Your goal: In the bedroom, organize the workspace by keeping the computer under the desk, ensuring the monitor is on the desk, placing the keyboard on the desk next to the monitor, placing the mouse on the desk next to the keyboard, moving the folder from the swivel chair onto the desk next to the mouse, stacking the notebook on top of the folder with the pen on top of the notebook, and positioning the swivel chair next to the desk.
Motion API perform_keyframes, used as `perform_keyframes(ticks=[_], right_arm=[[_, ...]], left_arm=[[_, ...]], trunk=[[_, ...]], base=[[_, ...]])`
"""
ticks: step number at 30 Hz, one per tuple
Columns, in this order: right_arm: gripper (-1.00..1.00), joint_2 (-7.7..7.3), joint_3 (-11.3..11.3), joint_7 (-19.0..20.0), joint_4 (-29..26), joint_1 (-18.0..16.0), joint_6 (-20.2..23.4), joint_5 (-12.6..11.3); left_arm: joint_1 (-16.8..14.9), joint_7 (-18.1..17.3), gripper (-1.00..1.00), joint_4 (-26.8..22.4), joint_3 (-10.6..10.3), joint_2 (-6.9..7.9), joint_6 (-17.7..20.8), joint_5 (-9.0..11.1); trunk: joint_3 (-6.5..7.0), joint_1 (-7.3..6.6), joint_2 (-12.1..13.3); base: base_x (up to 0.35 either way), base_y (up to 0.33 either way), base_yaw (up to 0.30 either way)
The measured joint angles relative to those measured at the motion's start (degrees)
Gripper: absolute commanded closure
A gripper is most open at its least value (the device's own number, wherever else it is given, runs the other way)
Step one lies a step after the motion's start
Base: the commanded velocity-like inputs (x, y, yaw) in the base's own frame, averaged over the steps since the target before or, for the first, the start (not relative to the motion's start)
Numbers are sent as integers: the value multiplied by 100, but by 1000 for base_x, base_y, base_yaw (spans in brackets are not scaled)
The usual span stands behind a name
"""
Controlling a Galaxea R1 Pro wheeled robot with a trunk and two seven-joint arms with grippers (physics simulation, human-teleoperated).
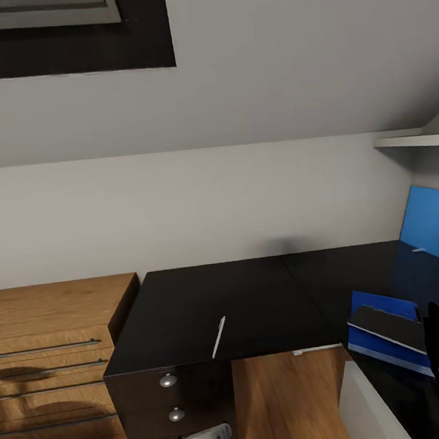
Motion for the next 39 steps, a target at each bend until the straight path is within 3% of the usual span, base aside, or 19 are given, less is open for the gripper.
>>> perform_keyframes(ticks=[10, 13, 17, 18, 19, 24, 26, 27, 29, 30, 33, 35, 39], right_arm=[[-100, 3, 18, 24, -32, 0, -8, -5], [-100, -16, 64, 31, -94, 2, 325, 22], [-100, -38, 191, 94, -296, 7, 1857, 360], [-100, -38, 205, 101, -400, 8, 2320, 530], [-100, -21, 219, 101, -626, 9, 2944, 922], [-100, 102, 328, -13, -842, 10, 3425, 1549], [-100, 150, 510, -245, -925, 10, 3527, 1688], [-100, 182, 865, -820, -1144, 10, 3679, 1780], [-100, 189, 1116, -1266, -1260, 10, 3768, 1826], [-100, 193, 1333, -1747, -1355, 11, 3832, 1840], [-100, 197, 1604, -2491, -1501, 11, 3890, 1842], [-100, 191, 1829, -3297, -1796, 11, 3906, 1778], [-100, 176, 1865, -3389, -1913, 11, 3905, 1761]], left_arm=[[0, 0, -100, -3, 0, 0, 0, 0], [0, 0, -100, -3, 0, 1, 0, 0], [-1, 7, -100, -3, 0, 1, 0, 0], [-1, 8, -100, -3, 0, 2, 0, 0], [-1, 8, -100, -2, 0, 1, 0, 0], [-1, 9, -100, -3, 0, 1, 0, -1], [-1, 9, -100, -3, 0, 0, 0, 0], [-1, 9, -100, -2, -1, 0, 0, 0], [-1, 9, -100, -3, 0, 0, 0, 0], [-1, 9, -100, -2, 0, 0, 0, 0], [0, 9, -100, -3, 0, 0, 0, -1], [0, 9, -100, -2, 0, 0, 0, -1], [0, 9, -100, -3, 3, 0, 0, -1]], trunk=[[0, 0, 0], [0, 0, 0], [0, 0, 0], [18, -21, 39], [36, -43, 79], [125, -153, 280], [161, -197, 360], [179, -219, 400], [215, -263, 480], [233, -285, 520], [287, -351, 641], [323, -395, 721], [395, -483, 881]], base=[[0, 0, 0], [0, 0, 0], [0, 0, 0], [0, 0, 0], [0, 0, 0], [0, 0, 0], [0, 0, 0], [0, 0, 0], [0, 0, 0], [0, 0, 0], [0, 0, 0], [0, 0, 0], [0, 0, 0]])
